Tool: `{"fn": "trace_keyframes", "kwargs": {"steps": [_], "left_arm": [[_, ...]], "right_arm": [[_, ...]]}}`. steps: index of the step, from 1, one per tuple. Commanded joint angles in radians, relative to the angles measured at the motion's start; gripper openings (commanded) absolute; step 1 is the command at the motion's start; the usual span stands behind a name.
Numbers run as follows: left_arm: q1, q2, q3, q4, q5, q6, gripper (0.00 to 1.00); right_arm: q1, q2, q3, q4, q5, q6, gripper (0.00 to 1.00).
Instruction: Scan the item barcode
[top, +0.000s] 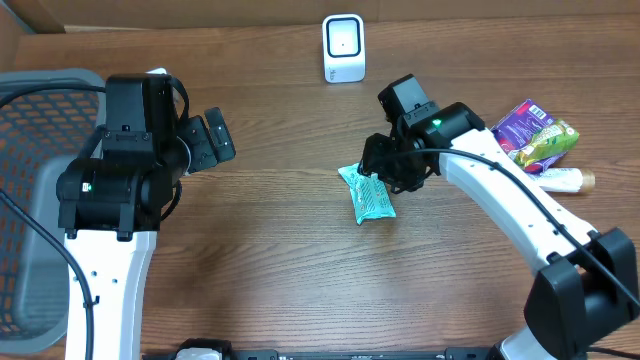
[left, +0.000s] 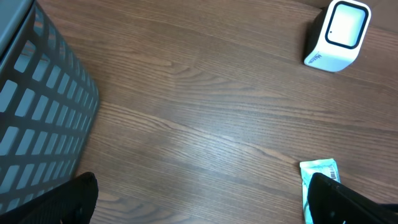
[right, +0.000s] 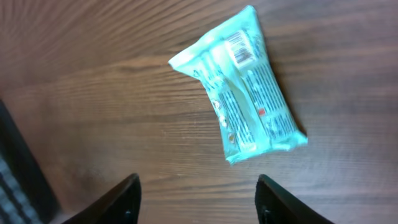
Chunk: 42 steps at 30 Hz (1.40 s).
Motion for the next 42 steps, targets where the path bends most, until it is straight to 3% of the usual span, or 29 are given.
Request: {"fn": "trace_keyframes", "kwargs": {"steps": [1, 5, 11, 21, 24, 30, 35, 39, 42], "left_arm": [[0.002, 0.003, 0.008, 0.0, -0.012, -0.01, 0.99], [0.002, 0.003, 0.008, 0.0, -0.012, -0.009, 0.99], [0.002, 0.003, 0.008, 0.0, -0.012, -0.01, 1.0], [0.002, 0.003, 0.008, 0.0, -0.012, -0.009, 0.99], [0.002, 0.003, 0.008, 0.0, -0.012, -0.01, 1.0], [0.002, 0.003, 0.008, 0.0, -0.012, -0.009, 1.0], [0.002, 0.003, 0.008, 0.0, -0.012, -0.01, 0.99], [0.002, 0.003, 0.008, 0.0, -0.012, -0.01, 1.0], [0.002, 0.003, 0.008, 0.0, -0.012, -0.01, 1.0]], "right_arm": [[0.008, 0.015, -0.09, 0.014, 0.047, 0.234, 0.66], [0.01, 0.015, -0.215, 0.114, 0.025, 0.388, 0.75], [0.011, 0.016, -0.341, 0.283, 0.007, 0.499, 0.75], [0.03, 0.016, -0.469, 0.486, 0.014, 0.522, 0.64], [0.03, 0.016, -0.472, 0.498, 0.035, 0.521, 0.45], [0.029, 0.016, -0.471, 0.612, 0.009, 0.297, 0.21], [0.013, 0.016, -0.457, 0.674, -0.058, 0.105, 0.19], [-0.047, 0.016, -0.419, 0.605, -0.111, -0.004, 0.13], [-0.106, 0.016, -0.396, 0.541, -0.175, -0.03, 0.15]]}}
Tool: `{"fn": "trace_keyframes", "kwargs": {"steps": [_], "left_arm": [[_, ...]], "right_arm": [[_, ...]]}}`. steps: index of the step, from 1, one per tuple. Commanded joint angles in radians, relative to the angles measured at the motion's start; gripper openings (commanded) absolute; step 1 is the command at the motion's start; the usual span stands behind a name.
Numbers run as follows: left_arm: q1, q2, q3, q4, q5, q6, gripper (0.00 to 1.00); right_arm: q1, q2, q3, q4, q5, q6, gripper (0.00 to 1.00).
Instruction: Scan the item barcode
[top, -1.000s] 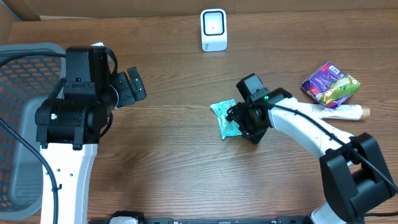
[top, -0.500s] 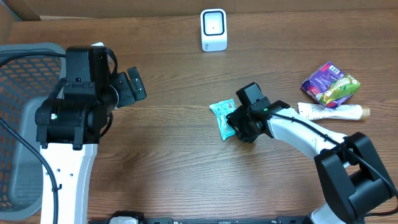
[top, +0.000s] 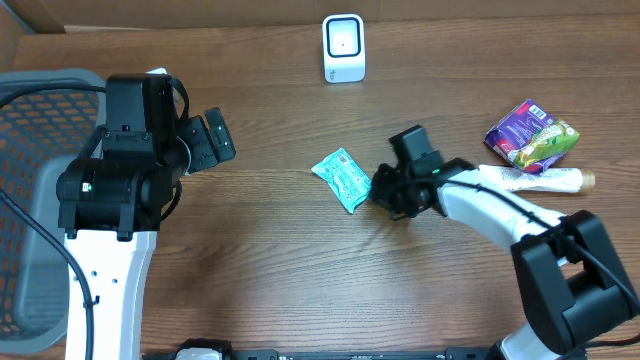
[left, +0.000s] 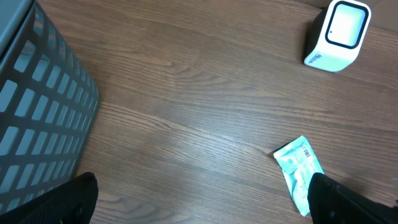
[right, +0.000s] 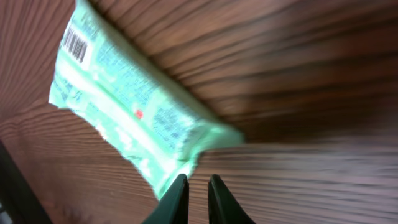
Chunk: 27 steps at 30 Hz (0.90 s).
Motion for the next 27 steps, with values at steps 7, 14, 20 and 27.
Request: {"fn": "trace_keyframes", "kwargs": {"steps": [7, 14, 20, 27], "left_arm": [[0.002, 0.003, 0.008, 0.0, -0.012, -0.01, 0.99], [0.002, 0.003, 0.008, 0.0, -0.012, -0.01, 1.0], [0.002, 0.003, 0.008, 0.0, -0.012, -0.01, 1.0], [0.002, 0.003, 0.008, 0.001, -0.012, -0.009, 1.0]], "right_arm": [[-0.073, 0.004, 0.047, -0.028, -0.142, 0.019, 0.83], [0.037, 0.027, 0.047, -0.007, 0.073, 0.219, 0.63], [0.12, 0.045, 0.047, 0.043, 0.227, 0.322, 0.63], [0.16, 0.092, 0.047, 0.137, 0.322, 0.327, 0.46]]}}
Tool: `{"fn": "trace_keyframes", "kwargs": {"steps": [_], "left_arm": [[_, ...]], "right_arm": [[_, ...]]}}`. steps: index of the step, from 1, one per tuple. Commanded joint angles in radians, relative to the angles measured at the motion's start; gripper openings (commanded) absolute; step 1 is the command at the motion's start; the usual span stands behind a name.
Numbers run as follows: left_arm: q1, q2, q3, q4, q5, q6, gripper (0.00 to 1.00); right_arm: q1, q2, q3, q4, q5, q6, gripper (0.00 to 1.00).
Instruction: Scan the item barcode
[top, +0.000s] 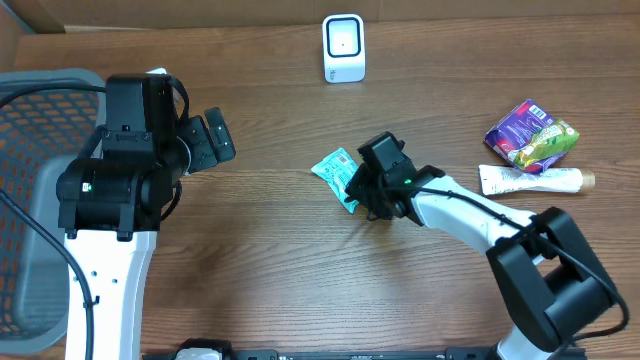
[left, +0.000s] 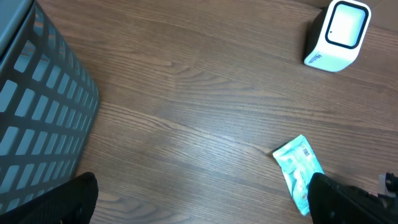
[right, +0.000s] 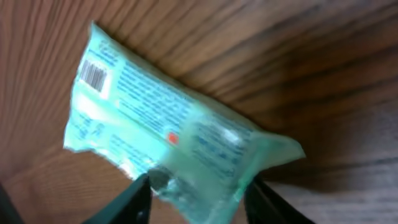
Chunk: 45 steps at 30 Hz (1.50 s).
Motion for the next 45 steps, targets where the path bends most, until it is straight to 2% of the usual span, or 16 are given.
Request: {"fn": "trace_keyframes", "kwargs": {"steps": [1, 5, 8, 9, 15, 18, 20, 25, 30, 31, 35, 40, 45], "left_arm": [[0.002, 0.003, 0.008, 0.0, -0.012, -0.01, 0.99], [0.002, 0.003, 0.008, 0.0, -0.012, -0.01, 1.0], [0.002, 0.003, 0.008, 0.0, -0.012, -0.01, 1.0], [0.002, 0.003, 0.008, 0.0, -0.012, -0.01, 1.0], [0.002, 0.003, 0.008, 0.0, -0.012, -0.01, 1.0], [0.002, 0.003, 0.008, 0.0, -0.012, -0.009, 0.99], [0.002, 0.003, 0.008, 0.0, -0.012, -0.01, 1.0], [0.002, 0.003, 0.008, 0.0, -0.012, -0.01, 1.0], [0.002, 0.003, 0.008, 0.0, -0.012, -0.01, 1.0], [0.002, 0.003, 0.008, 0.0, -0.012, -0.01, 1.0], [0.002, 0.003, 0.008, 0.0, -0.012, -0.01, 1.0], [0.002, 0.003, 0.008, 0.0, -0.012, -0.009, 0.99], [0.002, 0.003, 0.008, 0.0, -0.012, -0.009, 1.0]], "right_arm": [[0.005, 0.048, 0.022, 0.016, 0.087, 0.025, 0.43], [0.005, 0.089, 0.022, 0.04, 0.085, 0.029, 0.29], [0.005, 0.094, 0.022, 0.051, 0.081, 0.028, 0.08], [0.004, 0.094, 0.023, 0.052, 0.072, 0.023, 0.04], [-0.024, 0.075, 0.059, 0.066, -0.126, -0.231, 0.04], [-0.065, 0.071, 0.127, -0.039, -0.24, -0.478, 0.07], [-0.106, 0.071, 0.185, -0.154, -0.319, -0.708, 0.08], [-0.191, 0.071, 0.275, -0.342, -0.367, -1.05, 0.09], [-0.248, 0.072, 0.278, -0.337, -0.317, -1.118, 0.13], [-0.257, 0.072, 0.278, -0.341, -0.317, -1.118, 0.25], [-0.272, 0.072, 0.278, -0.37, -0.278, -1.118, 0.52], [-0.279, 0.095, 0.273, -0.379, -0.251, -1.145, 0.63], [-0.279, 0.134, 0.271, -0.376, -0.303, -1.144, 0.64]]}}
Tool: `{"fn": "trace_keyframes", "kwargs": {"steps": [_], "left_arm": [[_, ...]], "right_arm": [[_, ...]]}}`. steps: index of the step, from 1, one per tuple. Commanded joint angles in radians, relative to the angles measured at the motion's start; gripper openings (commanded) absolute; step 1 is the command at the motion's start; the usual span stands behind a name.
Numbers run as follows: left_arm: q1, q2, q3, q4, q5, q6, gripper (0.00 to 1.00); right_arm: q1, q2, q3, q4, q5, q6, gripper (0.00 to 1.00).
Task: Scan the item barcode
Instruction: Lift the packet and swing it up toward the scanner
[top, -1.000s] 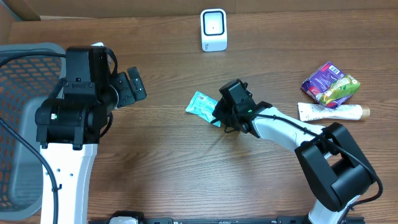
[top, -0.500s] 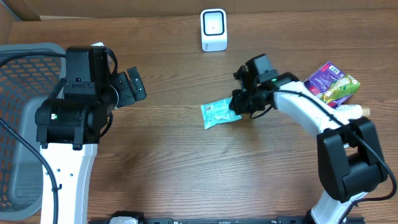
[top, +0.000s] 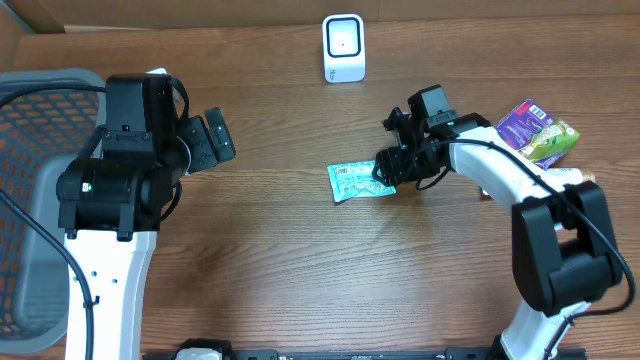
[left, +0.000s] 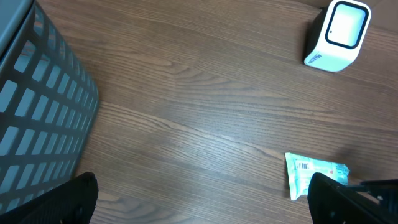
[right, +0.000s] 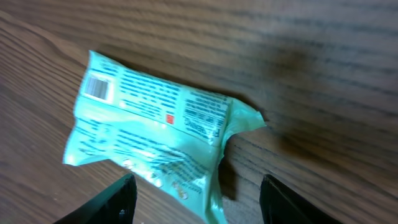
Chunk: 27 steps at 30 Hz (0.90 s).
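Note:
A teal packet (top: 358, 183) lies flat on the wooden table (top: 270, 260), with its barcode (right: 98, 88) facing up at its left end. My right gripper (top: 396, 166) is open at the packet's right end, and the packet (right: 155, 138) reaches in between the fingers (right: 122, 200). The white scanner (top: 343, 47) stands at the far edge, apart from the packet. My left gripper (top: 207, 143) hovers open at the left and holds nothing. In the left wrist view the packet (left: 314, 173) and the scanner (left: 339, 33) both show.
A grey mesh basket (top: 35, 200) takes up the left side. Purple and green snack bags (top: 534, 131) and a white tube (top: 560, 178) lie at the right, close behind my right arm.
The packet has turned from a diagonal to lying nearly crosswise and sits slightly further right. My right gripper, which was at its lower right, is now at its right end, still open.
My right gripper was open above the packet near the table's middle. Then the packet lay further left, with the fingers almost together at its end. Then the fingers stood apart around that end. Now the packet lies crosswise, barcode up. The left arm stayed still.

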Motion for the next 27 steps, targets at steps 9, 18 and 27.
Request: {"fn": "trace_keyframes", "kwargs": {"steps": [9, 18, 27], "left_arm": [[0.002, 0.003, 0.008, 0.0, -0.012, -0.01, 1.0], [0.002, 0.003, 0.008, 0.0, -0.012, -0.01, 1.0], [0.002, 0.003, 0.008, 0.0, -0.012, -0.01, 1.0]], "right_arm": [[-0.008, 0.081, 0.015, 0.036, -0.13, -0.008, 0.59], [-0.008, 0.149, 0.014, 0.04, -0.16, 0.017, 0.34], [-0.058, 0.148, 0.058, -0.072, -0.181, 0.081, 0.04]]}}
